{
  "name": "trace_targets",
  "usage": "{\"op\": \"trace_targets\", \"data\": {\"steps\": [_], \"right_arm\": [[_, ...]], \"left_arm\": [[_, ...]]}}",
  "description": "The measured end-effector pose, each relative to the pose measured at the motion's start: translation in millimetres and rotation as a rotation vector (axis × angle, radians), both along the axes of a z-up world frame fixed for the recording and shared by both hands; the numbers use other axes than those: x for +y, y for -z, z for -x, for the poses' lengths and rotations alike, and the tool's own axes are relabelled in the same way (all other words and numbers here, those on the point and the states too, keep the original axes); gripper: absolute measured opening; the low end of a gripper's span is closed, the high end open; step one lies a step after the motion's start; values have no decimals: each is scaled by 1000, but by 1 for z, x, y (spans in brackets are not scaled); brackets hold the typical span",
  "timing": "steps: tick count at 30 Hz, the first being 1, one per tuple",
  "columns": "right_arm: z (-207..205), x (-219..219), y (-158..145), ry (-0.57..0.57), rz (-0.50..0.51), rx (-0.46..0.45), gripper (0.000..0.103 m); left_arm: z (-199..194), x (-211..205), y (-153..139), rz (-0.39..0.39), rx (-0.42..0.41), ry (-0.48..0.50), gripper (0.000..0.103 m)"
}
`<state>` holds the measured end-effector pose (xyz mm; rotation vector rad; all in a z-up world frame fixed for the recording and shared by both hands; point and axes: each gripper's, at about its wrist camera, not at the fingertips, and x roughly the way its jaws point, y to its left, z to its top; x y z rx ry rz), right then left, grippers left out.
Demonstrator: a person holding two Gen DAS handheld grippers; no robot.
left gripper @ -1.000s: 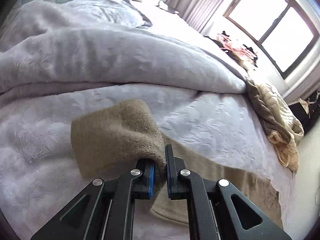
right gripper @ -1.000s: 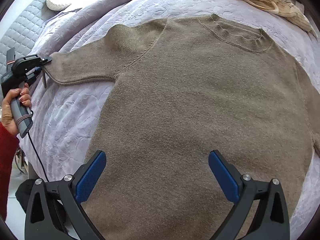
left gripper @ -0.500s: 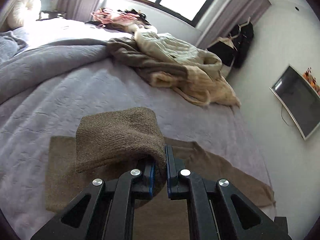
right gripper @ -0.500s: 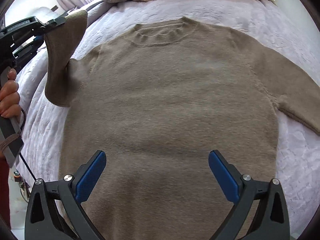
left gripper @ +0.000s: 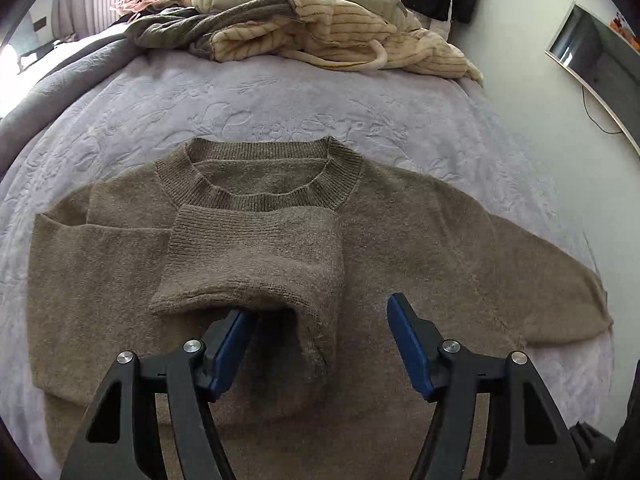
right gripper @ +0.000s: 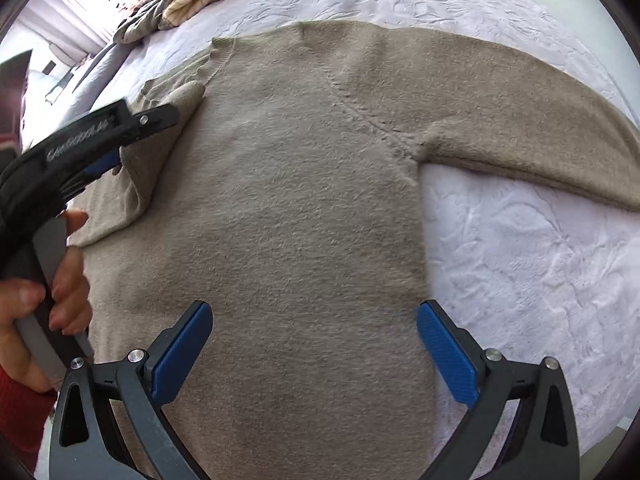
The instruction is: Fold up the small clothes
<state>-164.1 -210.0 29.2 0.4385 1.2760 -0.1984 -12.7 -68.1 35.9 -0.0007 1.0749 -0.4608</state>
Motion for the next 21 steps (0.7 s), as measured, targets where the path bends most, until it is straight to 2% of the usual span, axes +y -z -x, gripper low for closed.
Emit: {"op": "trace_targets", "data": {"steps": [4,7,10,13,15,19,20,21], "right_arm": [[-8,-5,-11,-5,27,-32,102],[-25,4,-26,-54,75,-86,102],[-57,26,-39,-147,130,-144,102],[-91,61,-48,-268,199,-195,102],[-118,93,-46,-386,309,-203,102],[-151,130,-24,-534,536,-173,101],[-158,135,-16,-560,595,-150,98],[-164,138,-9,-579,647,-133,84]], "left_arm": [[4,36,-20,-36,-40,-4,68],[-9,82,-34,-67,-76,-71,68],[-32,141,-30,-114,-48,-173,68],[-62,191,-9,-136,44,-266,68],[-74,215,10,-133,108,-307,68],[-97,231,41,-110,199,-305,68],[-100,233,46,-97,213,-307,68],[-101,234,49,-80,221,-312,68]]}}
